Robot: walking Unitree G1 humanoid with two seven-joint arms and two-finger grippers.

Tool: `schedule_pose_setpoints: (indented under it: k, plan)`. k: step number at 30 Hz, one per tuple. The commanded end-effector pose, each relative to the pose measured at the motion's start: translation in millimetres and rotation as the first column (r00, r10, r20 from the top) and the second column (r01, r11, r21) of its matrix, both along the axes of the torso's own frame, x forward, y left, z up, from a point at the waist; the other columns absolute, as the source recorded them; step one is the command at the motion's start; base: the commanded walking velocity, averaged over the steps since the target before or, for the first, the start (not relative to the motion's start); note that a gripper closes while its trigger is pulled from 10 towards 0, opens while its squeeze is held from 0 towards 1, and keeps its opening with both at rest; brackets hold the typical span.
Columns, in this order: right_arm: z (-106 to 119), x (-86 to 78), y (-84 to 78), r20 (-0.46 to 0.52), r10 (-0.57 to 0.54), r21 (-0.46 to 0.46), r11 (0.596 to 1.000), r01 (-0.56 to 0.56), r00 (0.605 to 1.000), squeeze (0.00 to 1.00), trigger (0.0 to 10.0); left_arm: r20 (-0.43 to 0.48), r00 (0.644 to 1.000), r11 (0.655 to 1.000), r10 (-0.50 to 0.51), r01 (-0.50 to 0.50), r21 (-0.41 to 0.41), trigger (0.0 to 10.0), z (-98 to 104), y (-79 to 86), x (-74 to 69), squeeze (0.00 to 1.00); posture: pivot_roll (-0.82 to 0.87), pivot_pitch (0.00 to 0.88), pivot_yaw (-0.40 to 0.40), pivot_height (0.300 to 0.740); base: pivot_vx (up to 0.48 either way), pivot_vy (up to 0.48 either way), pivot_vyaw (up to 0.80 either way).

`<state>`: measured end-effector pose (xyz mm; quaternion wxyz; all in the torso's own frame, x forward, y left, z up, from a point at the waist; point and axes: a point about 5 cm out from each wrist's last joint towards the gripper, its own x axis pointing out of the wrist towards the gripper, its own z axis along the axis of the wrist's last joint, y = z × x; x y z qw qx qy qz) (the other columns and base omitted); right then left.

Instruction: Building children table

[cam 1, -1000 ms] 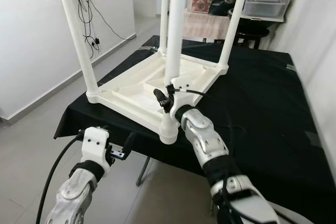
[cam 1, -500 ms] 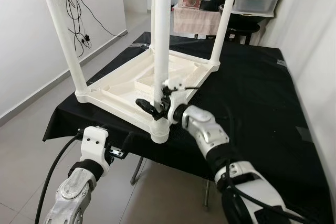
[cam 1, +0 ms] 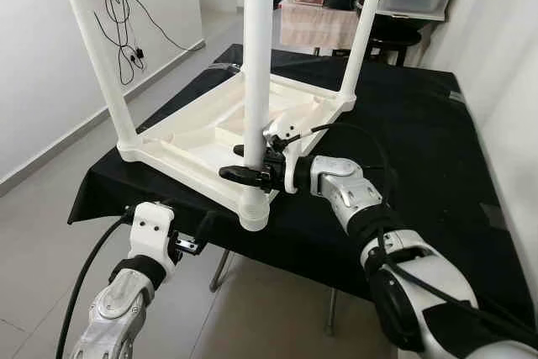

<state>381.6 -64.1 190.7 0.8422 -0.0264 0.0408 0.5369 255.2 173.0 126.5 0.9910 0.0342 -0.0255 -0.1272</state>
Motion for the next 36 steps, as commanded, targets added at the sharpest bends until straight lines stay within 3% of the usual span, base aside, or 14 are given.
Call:
schedule_pose_setpoints:
  k: [1,10,12,13,18,22,23,24,28,29,31,32,33,36]
  plan:
    - [-1,0.0,2.2,-0.027,0.004,0.011,1.000,-0.004,1.000,0.00,0.0,-0.014,1.000,1.000,-0.004,0.004,0.010,10.0,-4,-1.1,-0.8,0.00,0.02,0.000,-0.074,0.740,0.000,0.000,0.00]
    - [-39,-0.6,-16.2,-0.072,-0.307,-0.108,0.948,0.298,0.949,0.00,0.0,-0.016,1.000,1.000,-0.006,0.006,0.006,10.0,-5,-1.6,-1.6,0.00,0.01,0.000,-0.084,0.740,0.000,0.000,0.00]
    - [-55,-12.8,-3.5,-0.096,-0.464,-0.092,0.885,0.456,0.881,0.00,0.0,-0.016,1.000,1.000,-0.007,0.007,0.005,10.0,-5,-0.8,-1.9,0.00,0.01,0.000,-0.081,0.740,0.000,0.000,0.00]
    - [-63,-23.8,5.0,-0.116,-0.588,-0.081,0.809,0.582,0.801,0.00,0.0,-0.016,1.000,1.000,-0.006,0.007,0.009,10.0,-4,0.2,-1.6,0.00,0.02,0.000,-0.073,0.740,0.000,0.000,0.00]
    - [-64,-36.0,25.3,-0.097,-0.631,-0.077,0.775,0.627,0.769,0.00,0.0,-0.017,1.000,1.000,0.003,-0.003,0.008,10.0,-4,3.3,-1.3,0.00,0.00,0.000,-0.053,0.740,0.000,0.000,0.00]
    - [-59,-21.7,25.4,-0.070,-0.644,-0.067,0.765,0.640,0.762,0.00,0.0,-0.020,1.000,1.000,0.004,-0.004,0.003,10.0,-4,4.9,3.1,0.00,-0.01,0.000,-0.054,0.740,0.000,0.000,0.00]
    - [-57,-18.0,23.9,-0.060,-0.656,-0.067,0.755,0.653,0.752,0.00,1.1,-0.018,1.000,1.000,0.008,-0.008,0.004,10.0,-4,5.0,3.7,0.00,-0.01,0.000,-0.057,0.740,0.000,0.000,0.00]
    - [-54,-15.7,23.7,-0.050,-0.662,-0.067,0.749,0.659,0.748,0.00,10.0,-0.016,1.000,1.000,0.016,-0.016,0.005,10.0,-4,5.0,4.0,0.00,-0.01,0.000,-0.053,0.740,0.000,0.000,0.00]
    - [-49,-16.4,23.7,-0.042,-0.678,-0.061,0.735,0.676,0.733,0.00,10.0,-0.015,1.000,1.000,0.020,-0.020,0.005,10.0,-4,5.1,4.0,0.00,-0.01,0.000,-0.053,0.740,0.000,0.000,0.00]
    - [-42,-16.4,26.8,-0.048,-0.643,-0.029,0.766,0.642,0.765,0.64,10.0,-0.015,1.000,1.000,0.022,-0.022,0.006,10.0,-4,4.8,4.2,0.00,0.00,0.000,-0.049,0.740,0.000,0.000,0.00]
    - [-42,-16.4,26.8,-0.048,-0.643,-0.029,0.766,0.642,0.765,0.64,10.0,-0.015,1.000,1.000,0.022,-0.022,0.006,10.0,-4,4.8,4.2,0.00,0.00,0.000,-0.049,0.740,0.000,0.000,0.00]
    - [-30,-13.0,28.8,-0.047,-0.584,0.024,0.810,0.585,0.810,1.00,10.0,-0.016,1.000,1.000,0.021,-0.020,0.006,10.0,-4,4.5,4.5,0.00,-0.01,0.000,-0.043,0.740,0.000,0.000,0.00]
    - [-16,-9.4,30.5,-0.046,-0.465,0.079,0.881,0.467,0.884,1.00,10.0,-0.017,1.000,1.000,0.018,-0.018,0.007,10.0,-5,4.0,4.9,0.00,-0.01,0.000,-0.046,0.740,0.000,0.000,0.00]
    - [2,-6.5,30.2,-0.041,-0.281,0.136,0.949,0.284,0.959,1.00,10.0,-0.018,1.000,1.000,0.016,-0.016,0.007,10.0,-5,3.6,5.4,0.00,-0.01,0.000,-0.048,0.740,0.000,0.000,0.00]
